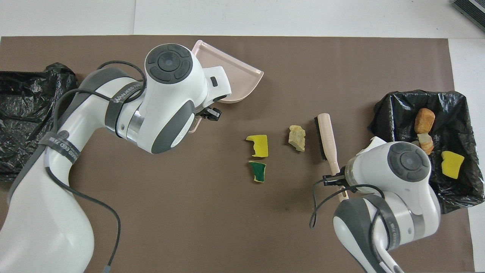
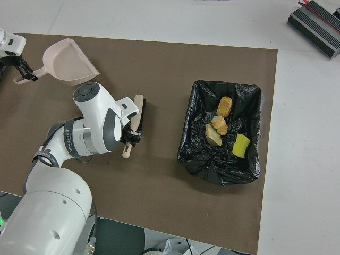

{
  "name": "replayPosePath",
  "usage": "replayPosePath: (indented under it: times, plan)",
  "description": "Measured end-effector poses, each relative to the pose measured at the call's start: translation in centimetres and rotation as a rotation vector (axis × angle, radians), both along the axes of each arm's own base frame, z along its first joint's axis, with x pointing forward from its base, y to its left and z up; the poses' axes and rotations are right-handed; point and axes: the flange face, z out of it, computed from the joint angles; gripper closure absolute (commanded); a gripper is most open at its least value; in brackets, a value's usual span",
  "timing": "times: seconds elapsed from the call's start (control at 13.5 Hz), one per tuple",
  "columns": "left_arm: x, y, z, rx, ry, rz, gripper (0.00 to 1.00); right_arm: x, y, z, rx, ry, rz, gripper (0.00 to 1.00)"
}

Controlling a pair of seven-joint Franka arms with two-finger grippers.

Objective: Sweep and dump trash in bin
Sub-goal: 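Slide the dustpan with the left gripper while the right gripper aims the brush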

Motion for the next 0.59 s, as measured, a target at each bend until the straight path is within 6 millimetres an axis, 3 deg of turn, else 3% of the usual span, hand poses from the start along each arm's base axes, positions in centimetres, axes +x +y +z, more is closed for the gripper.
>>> replayPosePath:
  times: [0.22,0.37,0.59]
  plan:
    - [-2.5,5.0,-0.5,0.038,0.117,-0.260,1.00,-0.7,3.1,-1.2,-0.003,-0.010,-0.020,1.00]
    - [-4.5,6.3,-1.9,0.044,0.181,-0.414,1.00,-0.9,3.9,-1.2,0.002,-0.011,-0.021,1.00]
    - [-7.2,6.7,-3.5,0.045,0.209,-0.561,1.00,-1.9,6.0,-1.2,0.036,0.007,-0.062,1.00]
